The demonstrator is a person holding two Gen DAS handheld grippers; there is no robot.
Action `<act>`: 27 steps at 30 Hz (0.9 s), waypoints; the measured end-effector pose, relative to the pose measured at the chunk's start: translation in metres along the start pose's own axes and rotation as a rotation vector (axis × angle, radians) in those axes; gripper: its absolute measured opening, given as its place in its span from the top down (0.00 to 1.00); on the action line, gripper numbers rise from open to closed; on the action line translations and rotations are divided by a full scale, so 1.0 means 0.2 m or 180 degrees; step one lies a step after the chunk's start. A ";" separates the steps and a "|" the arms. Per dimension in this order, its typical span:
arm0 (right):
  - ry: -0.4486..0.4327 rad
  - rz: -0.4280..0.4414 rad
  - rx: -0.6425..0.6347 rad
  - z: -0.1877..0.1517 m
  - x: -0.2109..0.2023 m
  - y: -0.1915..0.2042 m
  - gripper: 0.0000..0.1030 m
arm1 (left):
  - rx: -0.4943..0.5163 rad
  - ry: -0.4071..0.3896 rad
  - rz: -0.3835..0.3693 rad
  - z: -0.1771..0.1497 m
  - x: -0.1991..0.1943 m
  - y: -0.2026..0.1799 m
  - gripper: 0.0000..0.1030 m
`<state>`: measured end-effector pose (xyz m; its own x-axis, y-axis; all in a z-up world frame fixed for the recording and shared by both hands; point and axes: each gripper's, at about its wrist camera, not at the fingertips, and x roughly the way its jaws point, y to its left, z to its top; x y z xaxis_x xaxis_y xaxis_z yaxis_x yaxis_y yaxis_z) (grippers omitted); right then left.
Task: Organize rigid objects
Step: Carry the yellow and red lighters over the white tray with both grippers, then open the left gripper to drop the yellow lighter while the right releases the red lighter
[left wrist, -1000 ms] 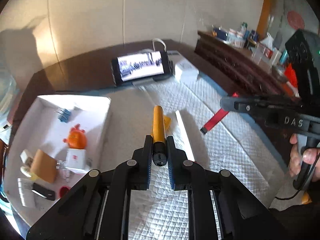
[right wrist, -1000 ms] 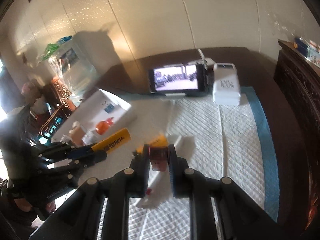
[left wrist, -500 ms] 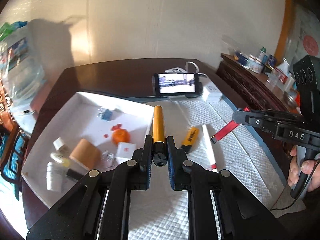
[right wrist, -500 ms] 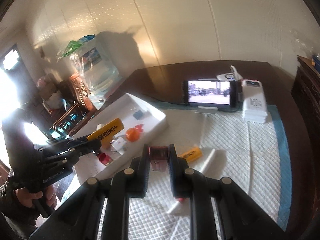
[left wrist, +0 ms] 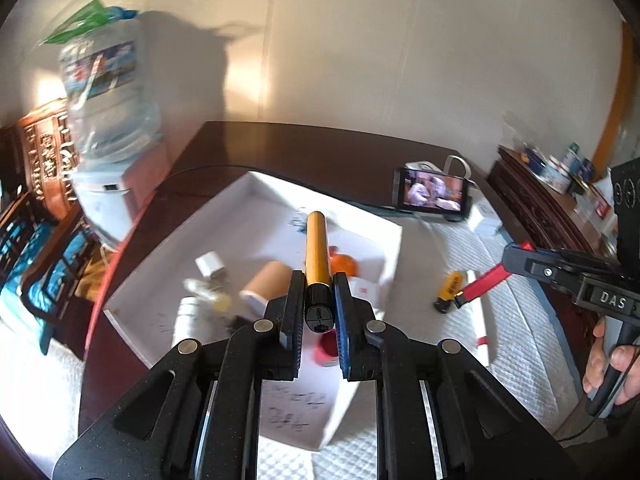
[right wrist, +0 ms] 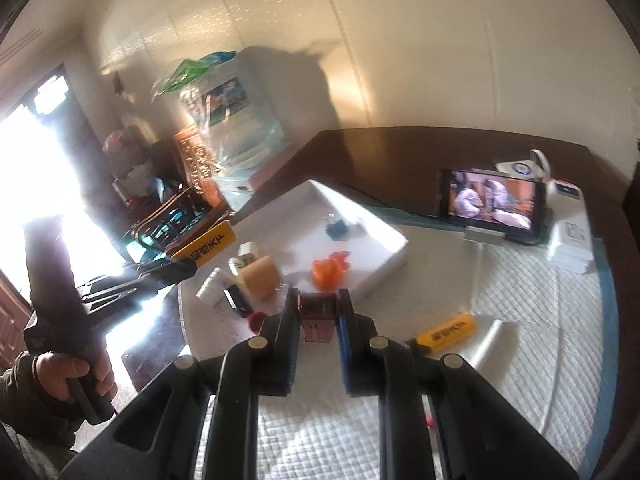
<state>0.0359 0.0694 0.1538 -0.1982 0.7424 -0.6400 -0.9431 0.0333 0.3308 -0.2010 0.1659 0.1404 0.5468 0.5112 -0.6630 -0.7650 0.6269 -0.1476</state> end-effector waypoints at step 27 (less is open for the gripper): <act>0.0403 0.0026 -0.0317 0.25 0.64 0.31 0.84 | -0.0099 0.0363 0.0158 0.07 0.28 0.25 0.87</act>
<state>-0.0343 0.1995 0.1265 -0.2321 0.6520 -0.7218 -0.9619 -0.0436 0.2700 -0.2040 0.2335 0.1067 0.4670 0.4700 -0.7490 -0.8014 0.5830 -0.1338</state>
